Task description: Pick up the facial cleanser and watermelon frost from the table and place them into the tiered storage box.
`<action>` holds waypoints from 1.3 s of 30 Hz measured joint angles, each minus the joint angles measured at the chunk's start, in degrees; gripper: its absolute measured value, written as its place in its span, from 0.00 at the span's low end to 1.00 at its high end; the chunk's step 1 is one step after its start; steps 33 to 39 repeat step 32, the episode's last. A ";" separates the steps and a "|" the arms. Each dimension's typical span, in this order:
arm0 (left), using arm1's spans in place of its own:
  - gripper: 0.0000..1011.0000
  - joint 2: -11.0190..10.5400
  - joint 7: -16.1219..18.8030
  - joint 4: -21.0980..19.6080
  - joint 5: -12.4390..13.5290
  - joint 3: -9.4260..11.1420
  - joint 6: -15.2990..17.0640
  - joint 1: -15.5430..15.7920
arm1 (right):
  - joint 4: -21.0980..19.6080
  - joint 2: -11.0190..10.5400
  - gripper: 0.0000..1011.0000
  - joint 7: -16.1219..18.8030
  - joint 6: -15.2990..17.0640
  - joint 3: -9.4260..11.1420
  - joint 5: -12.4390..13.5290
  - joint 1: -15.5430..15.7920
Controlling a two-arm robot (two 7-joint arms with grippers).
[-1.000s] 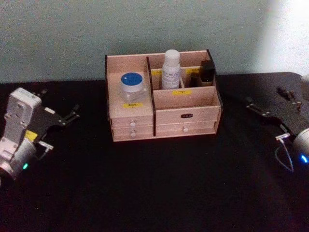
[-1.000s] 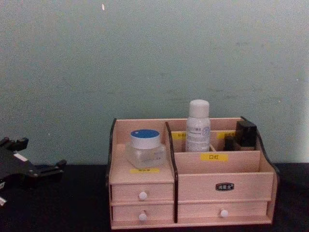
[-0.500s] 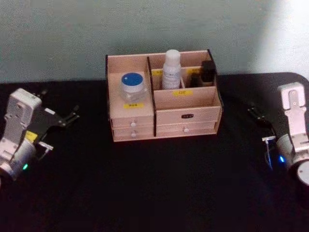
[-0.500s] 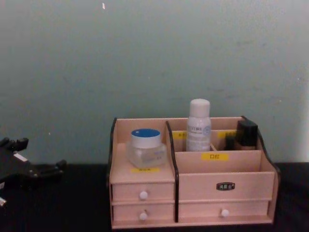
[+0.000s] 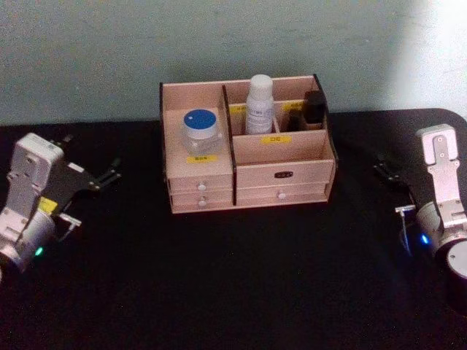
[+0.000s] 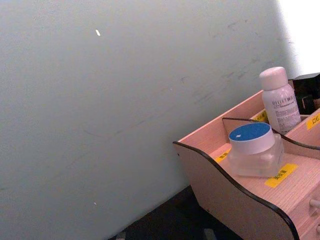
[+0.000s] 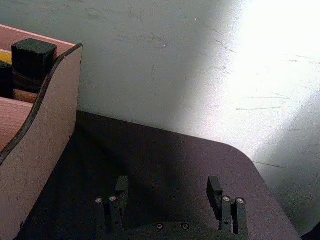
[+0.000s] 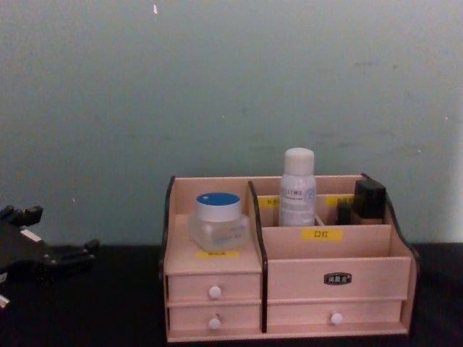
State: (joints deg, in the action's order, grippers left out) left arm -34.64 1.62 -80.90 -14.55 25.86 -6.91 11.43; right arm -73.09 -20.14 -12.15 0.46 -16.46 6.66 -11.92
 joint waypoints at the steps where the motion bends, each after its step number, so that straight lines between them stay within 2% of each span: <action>1: 0.99 0.00 0.00 0.00 0.00 0.00 0.00 0.00 | -0.03 -0.01 0.99 0.01 0.00 0.00 0.01 0.02; 39: 0.99 0.00 0.00 0.00 0.00 0.00 0.00 0.00 | -0.53 -0.20 0.99 0.07 0.07 0.00 0.24 0.27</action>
